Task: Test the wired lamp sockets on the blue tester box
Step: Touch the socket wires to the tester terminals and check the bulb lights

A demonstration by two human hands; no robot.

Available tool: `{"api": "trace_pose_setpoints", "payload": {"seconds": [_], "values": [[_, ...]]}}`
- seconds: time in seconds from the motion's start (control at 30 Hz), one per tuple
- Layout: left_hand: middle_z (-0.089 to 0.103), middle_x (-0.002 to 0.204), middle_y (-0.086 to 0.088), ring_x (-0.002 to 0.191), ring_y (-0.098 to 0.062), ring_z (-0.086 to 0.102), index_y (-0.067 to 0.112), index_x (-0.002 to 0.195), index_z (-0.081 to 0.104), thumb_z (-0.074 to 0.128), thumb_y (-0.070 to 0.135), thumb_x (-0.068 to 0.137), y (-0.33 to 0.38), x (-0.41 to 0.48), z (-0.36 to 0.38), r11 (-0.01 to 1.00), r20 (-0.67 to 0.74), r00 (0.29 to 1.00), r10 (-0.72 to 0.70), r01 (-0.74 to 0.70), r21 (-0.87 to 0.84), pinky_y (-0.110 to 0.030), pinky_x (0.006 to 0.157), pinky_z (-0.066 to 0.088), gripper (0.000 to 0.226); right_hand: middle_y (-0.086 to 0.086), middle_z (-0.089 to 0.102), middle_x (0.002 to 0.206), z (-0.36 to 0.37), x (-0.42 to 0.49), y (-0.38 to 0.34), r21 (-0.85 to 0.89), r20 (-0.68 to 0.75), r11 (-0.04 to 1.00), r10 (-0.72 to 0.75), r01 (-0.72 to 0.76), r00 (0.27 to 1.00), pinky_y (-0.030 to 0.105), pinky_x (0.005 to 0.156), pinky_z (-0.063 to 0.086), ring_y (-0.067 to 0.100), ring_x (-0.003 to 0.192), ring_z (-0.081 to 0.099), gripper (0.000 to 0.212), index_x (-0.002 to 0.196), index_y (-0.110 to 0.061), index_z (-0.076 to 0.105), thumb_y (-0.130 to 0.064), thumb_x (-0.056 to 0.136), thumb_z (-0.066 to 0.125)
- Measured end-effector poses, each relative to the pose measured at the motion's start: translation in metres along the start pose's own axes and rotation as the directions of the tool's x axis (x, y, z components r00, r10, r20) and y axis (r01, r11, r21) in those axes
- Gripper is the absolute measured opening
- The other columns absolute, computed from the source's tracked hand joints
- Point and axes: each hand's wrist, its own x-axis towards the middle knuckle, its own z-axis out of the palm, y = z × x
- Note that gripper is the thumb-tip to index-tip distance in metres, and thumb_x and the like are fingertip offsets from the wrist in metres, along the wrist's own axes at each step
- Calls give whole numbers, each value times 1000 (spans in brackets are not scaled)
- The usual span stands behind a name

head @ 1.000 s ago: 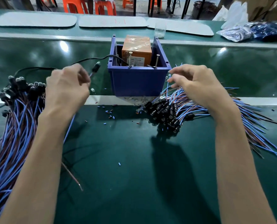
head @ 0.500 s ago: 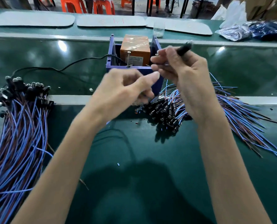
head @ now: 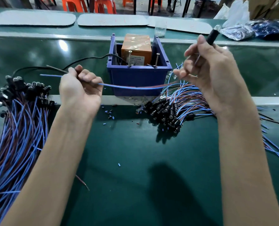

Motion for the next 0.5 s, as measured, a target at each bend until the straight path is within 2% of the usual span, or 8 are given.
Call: {"api": "trace_pose_setpoints", "payload": {"seconds": [0.07,0.13,0.2,0.27,0.33,0.4,0.5], "values": [[29,44,8,33,-5,24,17,71,42,26,31,106,-3,-3,1,993,6,999,37,-38,110,-16,37,22,41,-6,40,52,0,2,2,12,-22,1000,25,-25,999,26,56,50,10,48,40,31,76,-11,55,-24,102,44],[25,45,9,35,-6,18,20,69,39,26,38,105,-6,-5,1,967,59,997,43,-56,250,-17,37,16,43,-7,30,54,2,4,5,-22,-50,999,30,-31,998,17,40,29,8,47,23,32,70,-12,55,-21,100,48],[21,46,9,35,-5,14,22,65,34,23,45,104,-8,-7,2,898,180,983,-37,-47,437,-19,37,11,47,-6,25,54,2,4,7,-104,-84,994,9,-18,996,16,37,18,7,46,18,32,66,-12,58,-18,97,54],[20,44,10,36,-5,12,22,63,31,19,52,102,-15,-13,4,747,281,943,-177,-57,663,-20,38,5,51,-3,23,56,2,3,10,-178,-89,984,1,-16,996,15,36,17,7,46,17,29,66,-10,64,-18,93,60],[23,43,11,36,-5,13,20,61,30,16,57,100,-28,-19,4,531,314,902,-298,-117,839,-15,39,5,55,7,23,63,4,2,12,-223,-62,974,17,-31,998,15,37,17,9,50,15,25,68,-10,70,-20,91,64],[26,42,13,36,-4,16,21,59,30,23,50,102,-40,-23,4,344,323,881,-346,-201,917,-11,36,11,52,11,31,67,6,2,14,-233,-39,971,38,-46,999,14,37,17,9,49,16,22,71,-12,74,-21,90,66],[24,45,12,38,-5,19,21,60,29,32,41,103,-48,-25,1,216,359,862,-358,-298,930,-16,36,14,47,2,60,65,7,2,15,-250,-36,965,66,-73,997,12,36,18,3,41,21,15,78,-13,75,-23,88,68]]}}
